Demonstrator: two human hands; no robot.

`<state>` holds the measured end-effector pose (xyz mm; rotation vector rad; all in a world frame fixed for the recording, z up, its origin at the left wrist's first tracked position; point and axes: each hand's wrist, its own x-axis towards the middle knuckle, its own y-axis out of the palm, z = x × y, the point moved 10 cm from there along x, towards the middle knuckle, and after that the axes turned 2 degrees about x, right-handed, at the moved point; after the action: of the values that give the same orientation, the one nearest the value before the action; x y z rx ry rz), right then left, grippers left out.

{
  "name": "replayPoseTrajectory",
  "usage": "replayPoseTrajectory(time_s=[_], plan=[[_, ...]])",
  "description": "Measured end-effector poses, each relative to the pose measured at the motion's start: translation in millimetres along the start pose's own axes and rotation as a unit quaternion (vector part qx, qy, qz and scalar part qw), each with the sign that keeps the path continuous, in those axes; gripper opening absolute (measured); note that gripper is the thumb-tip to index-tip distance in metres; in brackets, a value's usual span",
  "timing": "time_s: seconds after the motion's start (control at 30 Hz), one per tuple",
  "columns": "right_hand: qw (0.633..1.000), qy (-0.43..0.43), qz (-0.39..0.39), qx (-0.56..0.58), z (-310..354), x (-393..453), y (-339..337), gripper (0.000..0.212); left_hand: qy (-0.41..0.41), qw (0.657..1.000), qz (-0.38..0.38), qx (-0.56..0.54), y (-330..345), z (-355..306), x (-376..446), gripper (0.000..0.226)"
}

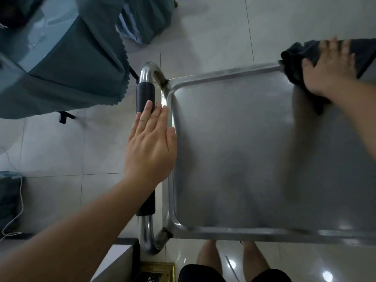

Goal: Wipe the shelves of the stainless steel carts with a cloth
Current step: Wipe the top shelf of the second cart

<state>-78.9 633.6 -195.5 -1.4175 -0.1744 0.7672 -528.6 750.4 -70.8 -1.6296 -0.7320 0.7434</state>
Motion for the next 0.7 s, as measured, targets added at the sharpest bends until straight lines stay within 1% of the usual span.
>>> replayPoseTrajectory(time_s=[0.13,0.27,0.47,0.57,0.7], plan=[[1.000,-0.015,0.008,-0.011,-0.2,-23.5,12.6,0.075,-0.003,1.000,-0.009,0.019,-0.9,-1.0,0.6,0.064],[0.997,-0.058,0.021,-0.035,-2.5,-62.7,37.5,0.074,-0.002,0.999,-0.014,0.030,-2.1,-2.7,0.7,0.065],[0.992,-0.119,0.025,-0.044,-12.0,-132.7,72.3,0.084,0.002,0.999,-0.011,0.039,-2.1,-4.9,-0.9,0.063],[0.988,-0.141,0.024,-0.055,-22.6,-168.6,89.9,0.081,0.014,0.999,-0.013,0.040,-1.7,-5.3,-2.2,0.064],[0.984,-0.170,0.015,-0.059,-36.1,-221.2,107.0,0.076,0.038,0.997,-0.020,0.070,1.3,-8.9,-2.1,0.063]])
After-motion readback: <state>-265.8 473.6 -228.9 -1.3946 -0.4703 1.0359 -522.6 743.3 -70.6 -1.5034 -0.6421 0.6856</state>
